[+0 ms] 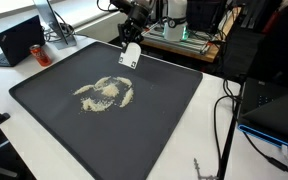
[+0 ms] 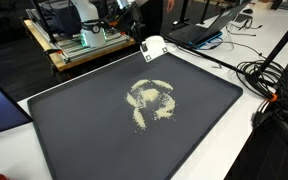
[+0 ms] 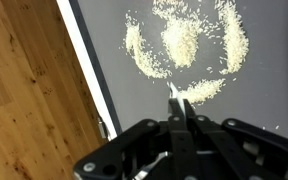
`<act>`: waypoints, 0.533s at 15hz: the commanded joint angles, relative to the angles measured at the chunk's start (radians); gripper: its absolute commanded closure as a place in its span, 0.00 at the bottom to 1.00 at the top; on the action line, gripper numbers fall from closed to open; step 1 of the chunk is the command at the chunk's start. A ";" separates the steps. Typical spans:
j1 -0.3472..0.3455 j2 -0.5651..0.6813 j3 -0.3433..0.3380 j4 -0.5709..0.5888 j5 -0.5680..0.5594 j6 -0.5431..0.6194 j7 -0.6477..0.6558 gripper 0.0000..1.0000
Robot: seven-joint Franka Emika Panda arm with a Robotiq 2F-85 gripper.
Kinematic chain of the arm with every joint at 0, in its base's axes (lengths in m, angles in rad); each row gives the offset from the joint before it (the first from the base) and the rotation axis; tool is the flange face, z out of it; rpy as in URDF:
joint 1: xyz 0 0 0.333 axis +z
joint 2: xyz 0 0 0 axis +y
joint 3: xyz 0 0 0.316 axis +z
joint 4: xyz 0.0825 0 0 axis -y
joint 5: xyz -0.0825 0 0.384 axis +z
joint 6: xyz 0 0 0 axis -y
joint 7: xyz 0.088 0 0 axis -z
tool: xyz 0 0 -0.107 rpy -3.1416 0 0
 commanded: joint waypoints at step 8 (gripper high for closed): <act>-0.158 0.135 -0.161 0.322 0.125 0.545 -0.104 0.99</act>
